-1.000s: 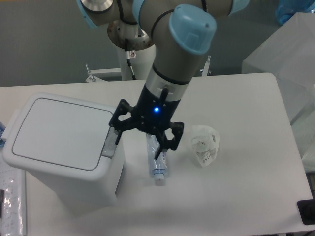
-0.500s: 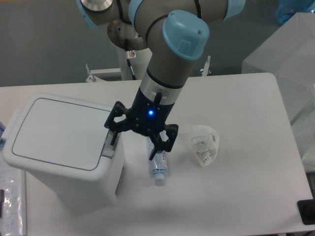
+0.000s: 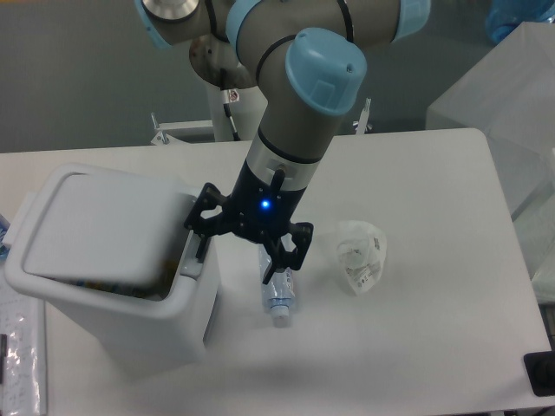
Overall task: Open the trash can
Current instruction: 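Lift the gripper off the button as the lid flips open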
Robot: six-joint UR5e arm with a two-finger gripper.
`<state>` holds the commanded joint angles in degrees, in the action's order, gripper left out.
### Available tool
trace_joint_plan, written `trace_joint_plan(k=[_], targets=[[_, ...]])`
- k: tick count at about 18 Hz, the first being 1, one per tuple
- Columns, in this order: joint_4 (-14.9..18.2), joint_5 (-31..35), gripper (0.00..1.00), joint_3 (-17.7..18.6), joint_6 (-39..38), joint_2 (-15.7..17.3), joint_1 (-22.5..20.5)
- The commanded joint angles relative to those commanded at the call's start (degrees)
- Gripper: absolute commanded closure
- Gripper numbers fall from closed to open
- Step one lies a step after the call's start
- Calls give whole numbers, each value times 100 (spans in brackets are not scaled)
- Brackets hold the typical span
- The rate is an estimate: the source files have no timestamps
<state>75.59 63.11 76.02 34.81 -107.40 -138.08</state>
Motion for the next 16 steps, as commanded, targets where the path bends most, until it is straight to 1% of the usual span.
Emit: trace_joint_plan(k=[3, 6, 9, 12, 13, 15, 16], targets=[[9, -9, 0, -17, 0, 9, 0], [9, -70, 0, -131, -96, 61, -9], [9, -79, 0, -359, -229, 70, -114], [-35, -35, 0, -579, -150, 70, -359], [-174, 0, 0, -606, -123, 53, -413], [-500, 26, 0, -545, 17, -8, -492], [-597, 157, 0, -519, 122, -78, -553]])
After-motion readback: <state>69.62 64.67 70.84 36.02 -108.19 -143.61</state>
